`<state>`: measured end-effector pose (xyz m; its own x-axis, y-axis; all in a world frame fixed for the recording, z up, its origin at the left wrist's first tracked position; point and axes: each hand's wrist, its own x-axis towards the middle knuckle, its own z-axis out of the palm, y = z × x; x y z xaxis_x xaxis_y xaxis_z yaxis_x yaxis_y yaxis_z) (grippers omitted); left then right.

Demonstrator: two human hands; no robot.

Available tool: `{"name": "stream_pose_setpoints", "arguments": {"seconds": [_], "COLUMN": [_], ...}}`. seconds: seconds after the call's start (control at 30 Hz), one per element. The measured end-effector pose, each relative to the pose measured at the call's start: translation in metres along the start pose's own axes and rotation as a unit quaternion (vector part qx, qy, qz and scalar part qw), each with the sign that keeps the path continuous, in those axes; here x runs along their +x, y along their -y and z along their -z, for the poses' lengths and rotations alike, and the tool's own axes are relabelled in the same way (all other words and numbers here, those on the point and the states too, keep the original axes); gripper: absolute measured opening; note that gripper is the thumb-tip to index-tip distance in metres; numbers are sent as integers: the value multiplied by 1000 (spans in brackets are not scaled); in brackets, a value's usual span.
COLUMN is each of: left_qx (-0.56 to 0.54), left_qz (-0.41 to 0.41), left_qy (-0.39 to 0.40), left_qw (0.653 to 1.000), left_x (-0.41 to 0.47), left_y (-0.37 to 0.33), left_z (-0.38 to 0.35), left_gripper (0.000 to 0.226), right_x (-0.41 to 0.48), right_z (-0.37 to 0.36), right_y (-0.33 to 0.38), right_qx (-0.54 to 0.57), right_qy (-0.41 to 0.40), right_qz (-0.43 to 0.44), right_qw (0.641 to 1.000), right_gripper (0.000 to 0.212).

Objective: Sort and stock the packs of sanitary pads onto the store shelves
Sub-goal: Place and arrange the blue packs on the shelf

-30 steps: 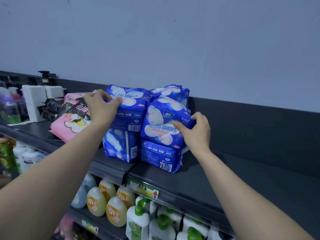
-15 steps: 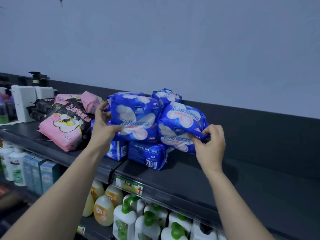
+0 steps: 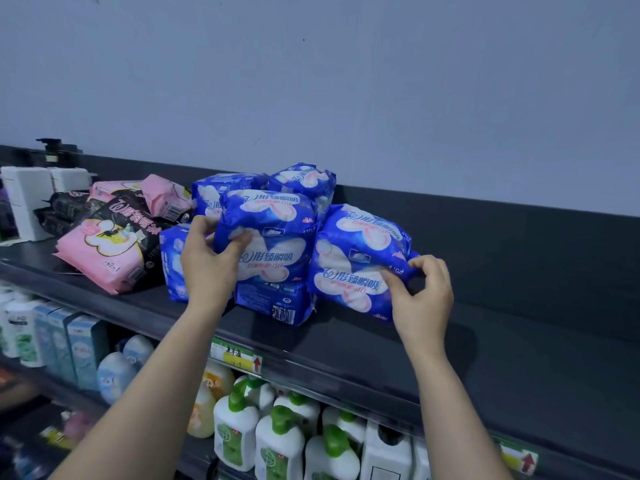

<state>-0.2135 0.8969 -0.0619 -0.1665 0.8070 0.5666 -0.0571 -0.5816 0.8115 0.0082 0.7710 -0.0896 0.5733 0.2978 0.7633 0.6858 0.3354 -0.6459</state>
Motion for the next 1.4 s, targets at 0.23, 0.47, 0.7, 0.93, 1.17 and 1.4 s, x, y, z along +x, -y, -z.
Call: {"name": "stream_pose_setpoints", "arguments": {"seconds": [0.23, 0.47, 0.7, 0.93, 1.17, 1.4], "left_qx": [-31, -131, -191, -249, -323, -359], "left_qz": [-32, 1, 80, 124, 177, 245], "left_qy": [-87, -100, -69, 5, 106, 208], "left_qw": [995, 986, 976, 960, 924, 876], "left_x": [-20, -43, -94, -147, -194, -254], "left_y": [-2, -28, -38, -47, -75, -106], "left_z": [-19, -53, -102, -148, -178, -190], "left_gripper": [27, 33, 34, 30, 30, 30], "right_x": [-2, 9, 14, -3, -32, -91], "right_z": [19, 73, 146, 225, 297, 354], "right_y": [-6, -8, -13, -5, 24, 80], "right_qx": [38, 14, -54, -121, -198, -295], "right_qy": [-33, -68, -105, -161, -262, -336], "right_qz": [-91, -125, -118, -126, -115, -131], "right_qw": [995, 990, 986, 971, 937, 885], "right_gripper": [21, 29, 23, 25, 29, 24]}}
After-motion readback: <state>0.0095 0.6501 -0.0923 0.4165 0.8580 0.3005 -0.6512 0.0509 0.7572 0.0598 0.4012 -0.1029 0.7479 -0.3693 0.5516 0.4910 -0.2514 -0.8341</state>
